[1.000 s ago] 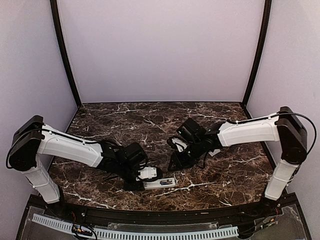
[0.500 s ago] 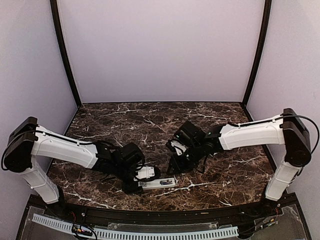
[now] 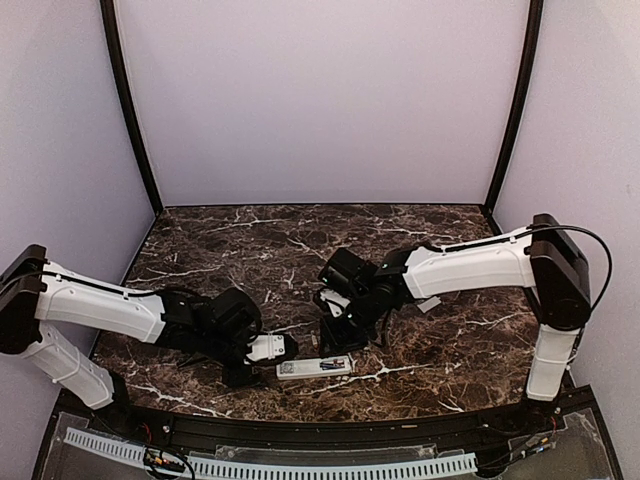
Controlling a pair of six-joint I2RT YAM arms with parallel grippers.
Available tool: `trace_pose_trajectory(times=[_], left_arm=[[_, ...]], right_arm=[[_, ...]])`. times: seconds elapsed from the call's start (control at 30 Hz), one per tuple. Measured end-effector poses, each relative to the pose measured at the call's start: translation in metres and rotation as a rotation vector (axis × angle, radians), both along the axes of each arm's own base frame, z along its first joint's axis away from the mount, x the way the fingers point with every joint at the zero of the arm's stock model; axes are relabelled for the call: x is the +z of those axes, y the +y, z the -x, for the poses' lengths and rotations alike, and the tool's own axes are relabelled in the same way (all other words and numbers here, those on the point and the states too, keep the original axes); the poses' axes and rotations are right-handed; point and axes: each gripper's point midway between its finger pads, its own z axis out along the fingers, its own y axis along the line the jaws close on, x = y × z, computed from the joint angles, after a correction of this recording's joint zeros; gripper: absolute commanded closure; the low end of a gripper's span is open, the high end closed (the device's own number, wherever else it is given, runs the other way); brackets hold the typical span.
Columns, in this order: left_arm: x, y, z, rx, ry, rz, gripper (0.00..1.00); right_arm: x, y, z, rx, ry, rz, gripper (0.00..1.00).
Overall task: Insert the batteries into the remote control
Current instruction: Move the remote control without the battery cover to the center of the board.
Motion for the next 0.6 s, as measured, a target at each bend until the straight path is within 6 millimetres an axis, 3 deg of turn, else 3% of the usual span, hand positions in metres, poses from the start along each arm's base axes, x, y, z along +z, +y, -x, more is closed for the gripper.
trace_pose_trajectory(times=[0.23,0.47,0.6], left_arm=[[0.000,-0.011,-0.006,-0.001,0.001,0.010,0.39],[0.023,-0.035,-0.014,-0.013,-0.017,0.099,0.41],[0.025,-0.043,-0.017,-0.014,-0.015,0.114,0.41]], right_arm=[[-0.002,-0.006,0.003,-0.002,0.002,0.041,0.72],[-0.007,-0.001,0.011,0.019,0.006,0.071,0.72],[-0.005,0.001,0.010,0.021,-0.003,0.072,0.72]])
